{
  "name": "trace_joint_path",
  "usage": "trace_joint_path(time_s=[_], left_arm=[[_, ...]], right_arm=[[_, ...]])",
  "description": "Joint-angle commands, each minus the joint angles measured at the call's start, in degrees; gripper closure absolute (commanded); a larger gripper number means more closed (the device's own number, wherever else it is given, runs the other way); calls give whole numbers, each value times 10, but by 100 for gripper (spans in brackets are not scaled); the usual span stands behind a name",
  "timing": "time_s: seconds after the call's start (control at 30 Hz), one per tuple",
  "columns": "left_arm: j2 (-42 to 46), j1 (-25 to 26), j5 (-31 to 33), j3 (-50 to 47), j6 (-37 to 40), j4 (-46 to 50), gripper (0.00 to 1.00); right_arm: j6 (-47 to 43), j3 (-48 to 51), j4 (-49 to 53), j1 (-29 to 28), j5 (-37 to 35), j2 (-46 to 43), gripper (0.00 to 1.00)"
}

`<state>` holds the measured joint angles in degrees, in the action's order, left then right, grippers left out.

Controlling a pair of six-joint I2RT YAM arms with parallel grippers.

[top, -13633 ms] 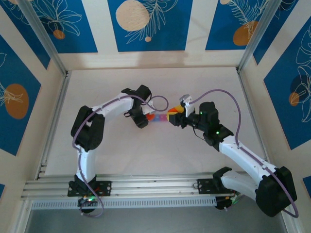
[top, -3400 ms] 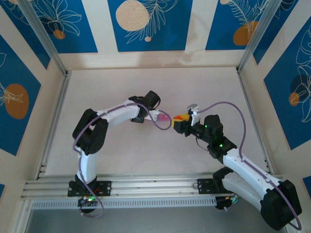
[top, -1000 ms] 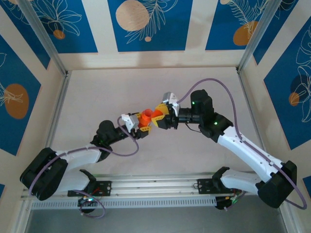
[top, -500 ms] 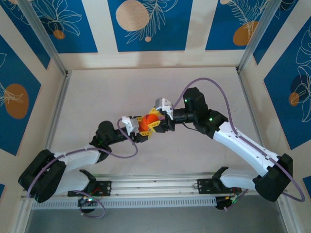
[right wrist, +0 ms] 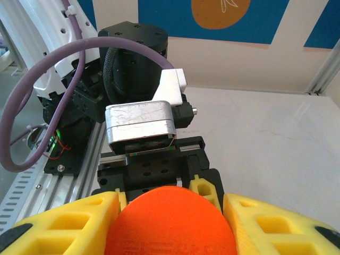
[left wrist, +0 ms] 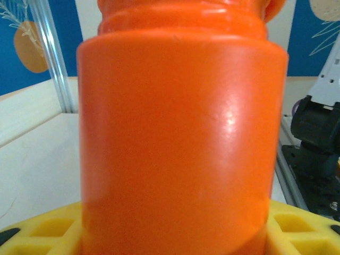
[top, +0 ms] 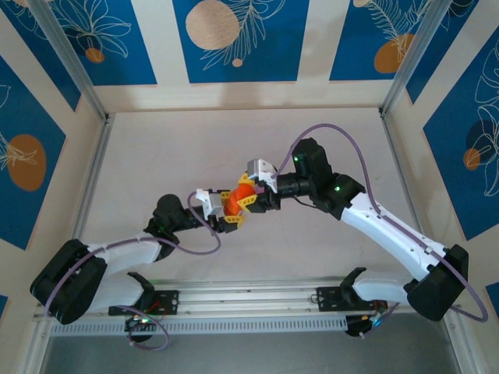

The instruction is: Sort the pills into containers

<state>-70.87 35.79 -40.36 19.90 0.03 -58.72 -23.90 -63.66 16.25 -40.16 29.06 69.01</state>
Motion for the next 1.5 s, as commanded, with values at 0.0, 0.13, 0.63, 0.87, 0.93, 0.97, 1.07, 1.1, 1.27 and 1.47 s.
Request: trace_joint_path(time_s=[0.0, 0.13, 0.63, 0.87, 0.93, 0.97, 1.07, 1.1, 1.27, 1.47], left_arm=[[-8, -3, -42, 3, -23, -60, 100], [-6, -3, -52, 10, -25, -53, 100], [17, -4, -116, 42, -27, -8, 100], [32, -4, -146, 61, -26, 18, 100], [33, -3, -153, 69, -30, 19, 100], [36, -3, -153, 72, -30, 19, 100], [44, -3, -132, 75, -14, 19, 100], [47, -4, -119, 77, -6, 21, 100], [62, -4, -39, 84, 37, 29, 100], [69, -2, 78, 106, 75, 65, 100]], right_arm=[[-23, -21, 25, -4, 23, 15, 70], [-55, -38, 59, -3, 57, 27, 69], [-353, -119, 334, 4, 158, 94, 66], [-393, -131, 373, 5, 117, 98, 66], [-390, -136, 383, 5, 113, 102, 66], [-382, -141, 388, 5, 113, 105, 66], [-363, -150, 398, 6, 134, 115, 67], [-349, -148, 393, 7, 141, 116, 67], [-213, -106, 300, 9, 143, 114, 67], [37, -86, 171, 9, -10, 126, 71]])
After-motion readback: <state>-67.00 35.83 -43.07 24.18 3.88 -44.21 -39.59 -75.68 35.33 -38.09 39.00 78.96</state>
